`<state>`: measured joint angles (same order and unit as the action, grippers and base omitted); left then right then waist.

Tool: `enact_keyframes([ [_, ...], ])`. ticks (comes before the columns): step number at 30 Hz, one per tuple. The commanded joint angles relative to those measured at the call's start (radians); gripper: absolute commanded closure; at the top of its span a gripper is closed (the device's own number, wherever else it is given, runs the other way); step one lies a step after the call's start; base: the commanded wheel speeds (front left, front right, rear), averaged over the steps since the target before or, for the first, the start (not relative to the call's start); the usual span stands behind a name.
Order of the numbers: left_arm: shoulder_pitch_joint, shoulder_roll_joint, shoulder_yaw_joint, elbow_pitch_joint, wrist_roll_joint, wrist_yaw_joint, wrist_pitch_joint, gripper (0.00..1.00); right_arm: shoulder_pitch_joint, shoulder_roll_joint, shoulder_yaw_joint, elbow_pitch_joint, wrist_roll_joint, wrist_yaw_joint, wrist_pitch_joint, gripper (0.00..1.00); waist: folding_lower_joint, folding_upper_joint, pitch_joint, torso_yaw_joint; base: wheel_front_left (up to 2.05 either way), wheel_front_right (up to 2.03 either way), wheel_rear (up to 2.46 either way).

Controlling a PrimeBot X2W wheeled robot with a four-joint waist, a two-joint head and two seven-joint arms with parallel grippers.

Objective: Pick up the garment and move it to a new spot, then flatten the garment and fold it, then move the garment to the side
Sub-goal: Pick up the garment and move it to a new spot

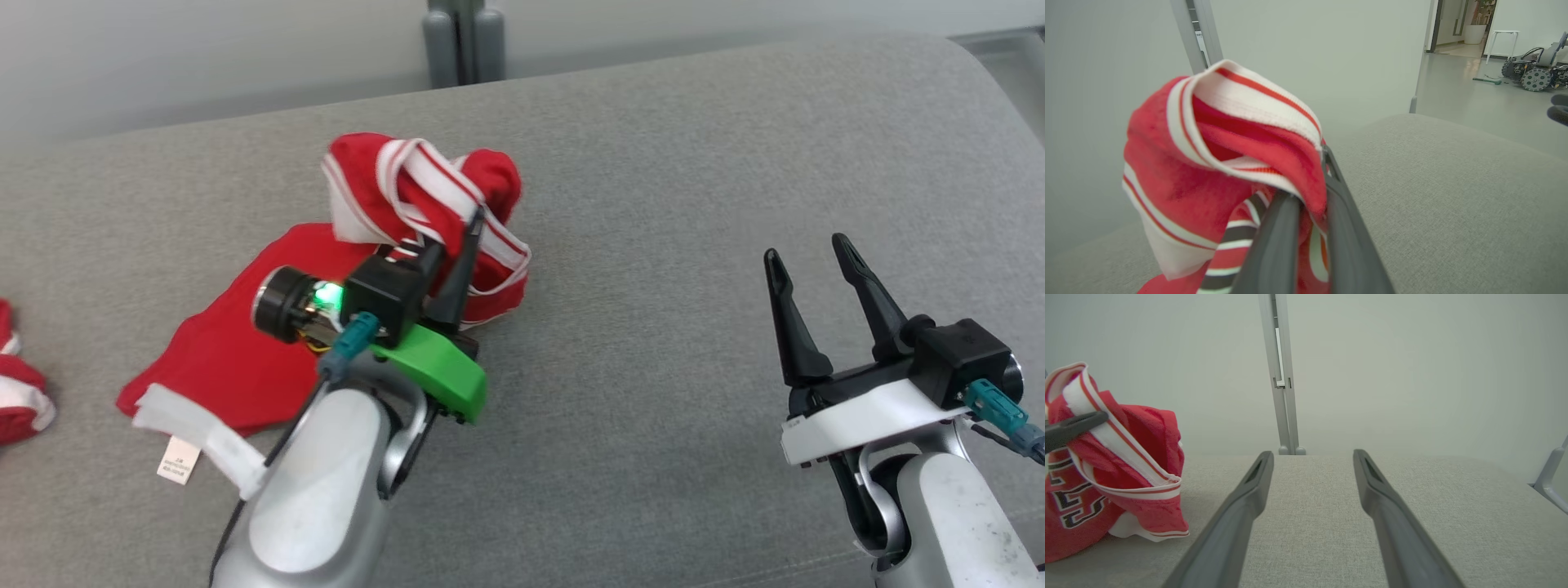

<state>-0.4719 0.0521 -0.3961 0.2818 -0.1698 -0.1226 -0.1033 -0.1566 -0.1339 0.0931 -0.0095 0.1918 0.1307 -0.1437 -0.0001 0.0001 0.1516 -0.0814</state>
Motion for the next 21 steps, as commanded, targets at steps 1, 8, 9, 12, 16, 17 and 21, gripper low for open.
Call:
enact_keyframes([
  [1,-0.024,0.001,-0.046,0.012,-0.016,-0.002,-0.001,1.00,-0.017,0.012,0.001,0.004,0.010,0.000,-0.012,0.00,0.0001,-0.0001,0.134,-0.169,0.00,0.00,0.00],
  [8,-0.095,0.003,-0.307,0.102,-0.140,-0.005,-0.001,0.85,-0.026,0.041,-0.010,0.037,0.019,0.000,-0.049,0.00,0.0001,-0.0001,0.191,-0.238,0.00,0.00,0.00],
  [9,-0.103,0.003,-0.325,0.111,-0.151,0.002,-0.006,0.65,-0.028,0.043,-0.011,0.042,0.018,0.000,-0.054,0.00,0.0001,-0.0001,0.192,-0.239,0.00,0.00,0.00],
  [12,-0.124,0.002,-0.375,0.129,-0.172,0.031,-0.038,0.00,-0.032,0.049,-0.014,0.055,0.013,0.000,-0.065,0.00,0.0001,-0.0001,0.178,-0.226,0.00,0.00,0.00],
  [16,-0.139,0.002,-0.399,0.126,-0.180,0.064,-0.085,0.00,-0.025,0.050,-0.016,0.072,0.009,0.000,-0.071,0.00,0.0001,-0.0001,0.134,-0.176,0.00,0.00,0.00],
  [17,-0.136,0.002,-0.397,0.123,-0.184,0.070,-0.095,0.00,-0.021,0.047,-0.017,0.076,0.005,0.000,-0.071,0.00,0.0001,-0.0001,0.121,-0.162,0.00,0.00,0.00],
  [21,-0.089,0.027,-0.357,0.103,-0.193,0.115,-0.125,0.00,-0.002,0.041,-0.018,0.084,0.003,0.000,-0.065,0.00,0.0001,-0.0001,0.065,-0.101,0.00,0.00,0.00],
])
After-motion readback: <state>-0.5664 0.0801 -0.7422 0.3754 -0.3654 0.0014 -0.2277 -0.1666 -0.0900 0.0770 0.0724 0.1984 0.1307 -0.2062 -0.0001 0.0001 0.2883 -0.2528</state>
